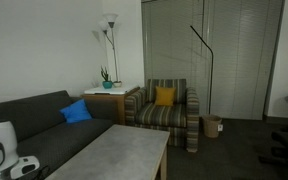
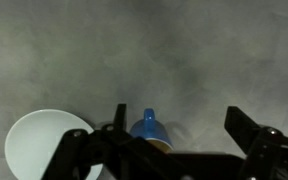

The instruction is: Put the cup on the plate

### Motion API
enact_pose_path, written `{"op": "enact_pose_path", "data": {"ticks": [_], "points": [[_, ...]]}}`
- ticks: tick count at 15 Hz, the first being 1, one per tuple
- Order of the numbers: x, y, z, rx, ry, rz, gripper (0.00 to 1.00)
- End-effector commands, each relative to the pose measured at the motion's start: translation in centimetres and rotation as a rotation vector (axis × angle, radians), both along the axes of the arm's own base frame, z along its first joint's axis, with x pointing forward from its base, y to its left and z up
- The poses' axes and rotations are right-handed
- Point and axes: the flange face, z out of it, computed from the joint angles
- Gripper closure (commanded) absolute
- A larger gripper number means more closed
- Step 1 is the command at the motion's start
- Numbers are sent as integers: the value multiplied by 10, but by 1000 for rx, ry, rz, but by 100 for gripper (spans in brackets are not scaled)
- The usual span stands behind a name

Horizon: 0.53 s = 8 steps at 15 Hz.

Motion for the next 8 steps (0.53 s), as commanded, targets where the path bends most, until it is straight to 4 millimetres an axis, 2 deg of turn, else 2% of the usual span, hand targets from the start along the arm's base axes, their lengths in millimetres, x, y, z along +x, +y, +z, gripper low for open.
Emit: {"op": "enact_pose_path", "data": {"ticks": [1, 6, 8], "points": [[-1, 13, -18, -18, -6, 49, 0], [0, 16, -51, -30, -15, 49, 0], [2, 16, -59, -35, -20, 51, 0]]}}
